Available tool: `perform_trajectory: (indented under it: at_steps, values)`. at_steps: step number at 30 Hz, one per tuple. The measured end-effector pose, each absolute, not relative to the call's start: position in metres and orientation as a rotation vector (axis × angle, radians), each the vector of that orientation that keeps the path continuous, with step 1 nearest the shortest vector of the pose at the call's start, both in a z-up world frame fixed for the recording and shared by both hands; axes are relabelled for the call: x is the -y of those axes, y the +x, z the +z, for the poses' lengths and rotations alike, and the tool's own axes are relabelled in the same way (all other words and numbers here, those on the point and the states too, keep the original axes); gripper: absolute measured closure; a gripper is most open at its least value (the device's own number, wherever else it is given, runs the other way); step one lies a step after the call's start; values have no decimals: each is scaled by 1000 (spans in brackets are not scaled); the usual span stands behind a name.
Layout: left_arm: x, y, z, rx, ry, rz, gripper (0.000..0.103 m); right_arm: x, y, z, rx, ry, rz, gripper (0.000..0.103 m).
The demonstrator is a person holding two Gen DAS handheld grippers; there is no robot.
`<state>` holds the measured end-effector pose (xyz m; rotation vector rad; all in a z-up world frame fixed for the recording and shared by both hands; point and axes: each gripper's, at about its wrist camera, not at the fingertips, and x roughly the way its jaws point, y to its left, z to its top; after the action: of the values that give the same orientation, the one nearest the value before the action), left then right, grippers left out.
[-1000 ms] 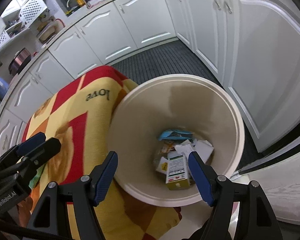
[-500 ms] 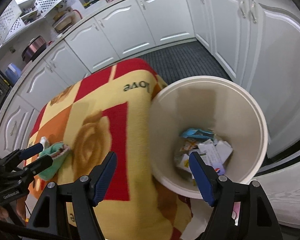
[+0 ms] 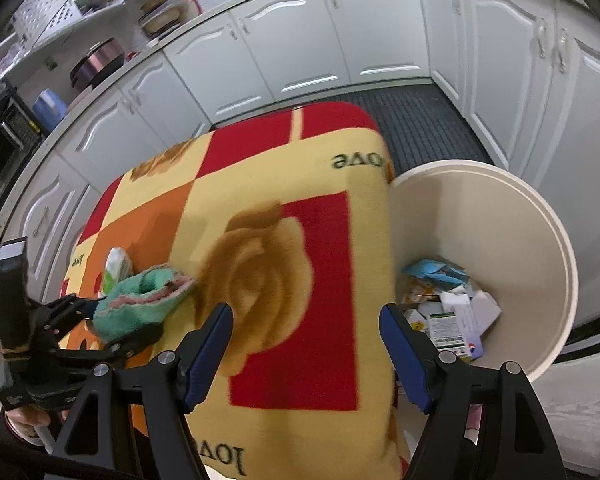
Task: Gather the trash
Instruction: 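Move both tools back over the table toward the towel and packet, then grasp the teal towel with the left tool while the right tool grasps the green-labelled packet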
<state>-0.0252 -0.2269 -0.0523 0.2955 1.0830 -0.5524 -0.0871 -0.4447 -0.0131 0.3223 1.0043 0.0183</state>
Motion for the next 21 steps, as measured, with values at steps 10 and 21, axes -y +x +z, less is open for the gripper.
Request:
perform_trajectory:
  at_steps: [10,21]
  values:
    - [133,-10,7,-1001,110,-385,58,375,-60,-12,-1026,321,183,29]
    - [44,-1,-10,-995,24,-177,58,263,-3,-39,-1087,313,322,29]
